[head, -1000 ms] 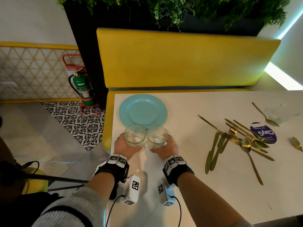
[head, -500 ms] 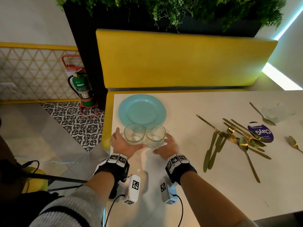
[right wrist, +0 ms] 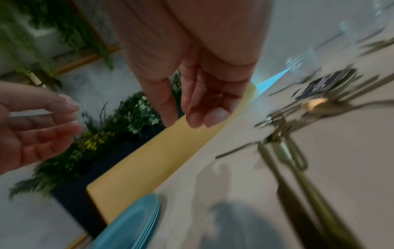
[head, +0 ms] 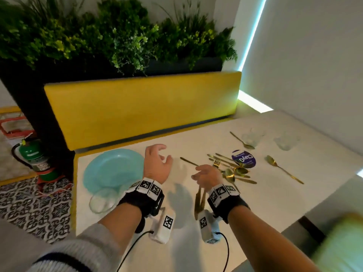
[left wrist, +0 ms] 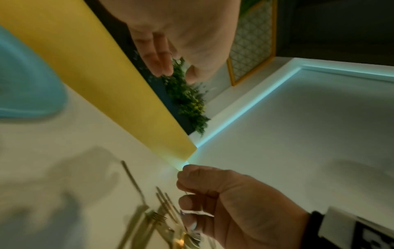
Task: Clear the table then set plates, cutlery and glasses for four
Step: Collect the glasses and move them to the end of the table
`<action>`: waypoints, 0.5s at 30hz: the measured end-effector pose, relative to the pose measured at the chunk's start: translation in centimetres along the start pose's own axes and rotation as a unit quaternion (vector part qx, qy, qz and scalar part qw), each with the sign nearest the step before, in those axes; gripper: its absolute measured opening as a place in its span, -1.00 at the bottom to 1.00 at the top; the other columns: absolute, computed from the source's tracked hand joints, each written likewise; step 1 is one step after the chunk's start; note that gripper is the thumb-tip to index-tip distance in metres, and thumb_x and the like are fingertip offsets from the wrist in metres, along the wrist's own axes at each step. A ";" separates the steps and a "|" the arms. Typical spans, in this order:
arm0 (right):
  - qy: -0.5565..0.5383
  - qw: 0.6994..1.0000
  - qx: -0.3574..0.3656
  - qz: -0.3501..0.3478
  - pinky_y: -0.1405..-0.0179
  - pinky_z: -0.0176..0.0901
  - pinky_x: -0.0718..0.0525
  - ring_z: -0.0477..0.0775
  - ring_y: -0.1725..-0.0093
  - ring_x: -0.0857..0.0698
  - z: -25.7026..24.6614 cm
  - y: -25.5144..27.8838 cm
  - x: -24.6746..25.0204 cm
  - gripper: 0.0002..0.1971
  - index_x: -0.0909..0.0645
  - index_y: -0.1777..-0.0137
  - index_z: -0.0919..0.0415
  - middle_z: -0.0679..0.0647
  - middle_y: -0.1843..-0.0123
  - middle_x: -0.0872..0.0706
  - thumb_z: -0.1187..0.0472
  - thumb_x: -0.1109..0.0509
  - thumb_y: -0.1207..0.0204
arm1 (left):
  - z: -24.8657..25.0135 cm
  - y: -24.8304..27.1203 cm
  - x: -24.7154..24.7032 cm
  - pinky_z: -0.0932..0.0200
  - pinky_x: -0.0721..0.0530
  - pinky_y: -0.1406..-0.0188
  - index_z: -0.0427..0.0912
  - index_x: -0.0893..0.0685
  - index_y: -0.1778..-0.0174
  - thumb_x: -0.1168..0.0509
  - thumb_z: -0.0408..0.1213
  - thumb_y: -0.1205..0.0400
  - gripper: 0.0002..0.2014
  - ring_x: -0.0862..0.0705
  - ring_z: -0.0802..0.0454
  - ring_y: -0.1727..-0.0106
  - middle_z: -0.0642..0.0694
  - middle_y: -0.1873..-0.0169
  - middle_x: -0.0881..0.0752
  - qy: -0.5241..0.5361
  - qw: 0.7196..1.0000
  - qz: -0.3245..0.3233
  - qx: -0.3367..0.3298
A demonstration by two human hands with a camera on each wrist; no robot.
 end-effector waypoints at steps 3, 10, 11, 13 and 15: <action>-0.044 0.995 -0.016 0.086 -0.10 -0.02 -0.75 0.06 0.10 -0.73 2.0 -2.0 6.7 -0.85 -0.71 0.03 0.13 0.11 0.04 -0.77 0.26 -0.51 -0.41 | 3.5 -1.6 -5.9 0.32 -0.43 0.00 -0.21 -0.55 -0.27 -0.32 -0.33 -0.58 -0.67 -0.61 0.00 0.16 -0.16 -0.28 -0.52 -0.016 0.996 -0.091 -0.017; -0.085 0.975 -0.097 0.180 0.34 -0.14 -0.64 0.08 0.34 -0.62 9.9 -9.7 21.2 -0.85 -0.67 -0.01 0.21 0.14 0.30 -0.69 0.32 -0.45 -0.45 | 8.5 -5.6 -20.2 0.20 -0.48 -0.23 -0.24 -0.44 -0.37 -0.41 -0.22 -0.52 -0.48 -0.56 -0.07 -0.31 -0.19 -0.32 -0.54 -0.024 0.978 -0.202 0.041; -0.092 0.972 -0.108 0.188 0.40 -0.17 -0.59 0.06 0.40 -0.59 11.1 -10.9 23.1 -0.85 -0.65 -0.02 0.21 0.14 0.34 -0.66 0.33 -0.44 -0.46 | 9.0 -6.3 -22.5 0.19 -0.49 -0.24 -0.23 -0.41 -0.40 -0.44 -0.20 -0.50 -0.43 -0.55 -0.07 -0.33 -0.19 -0.34 -0.53 -0.021 0.974 -0.217 0.057; -0.100 0.964 -0.135 0.208 0.37 -0.15 -0.60 0.07 0.43 -0.57 13.3 -13.5 26.7 -0.81 -0.66 -0.05 0.25 0.17 0.35 -0.66 0.30 -0.46 -0.45 | 9.9 -7.9 -26.8 0.16 -0.50 -0.27 -0.22 -0.37 -0.44 -0.47 -0.16 -0.47 -0.34 -0.54 -0.08 -0.36 -0.19 -0.37 -0.51 -0.019 0.966 -0.242 0.086; -0.108 0.957 -0.152 0.222 0.24 -0.06 -0.64 0.11 0.42 -0.60 15.3 -16.2 29.8 -0.74 -0.66 -0.07 0.27 0.17 0.40 -0.66 0.26 -0.51 -0.40 | 10.8 -9.4 -30.9 0.13 -0.50 -0.32 -0.22 -0.32 -0.49 -0.49 -0.11 -0.46 -0.26 -0.51 -0.10 -0.40 -0.19 -0.42 -0.48 -0.024 0.959 -0.262 0.109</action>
Point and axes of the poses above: each hand's wrist, its own y-axis away from the middle knuckle, its own x-axis out of the back of the hand, z = x × y, the point moved 5 cm from there along -y, towards the middle knuckle
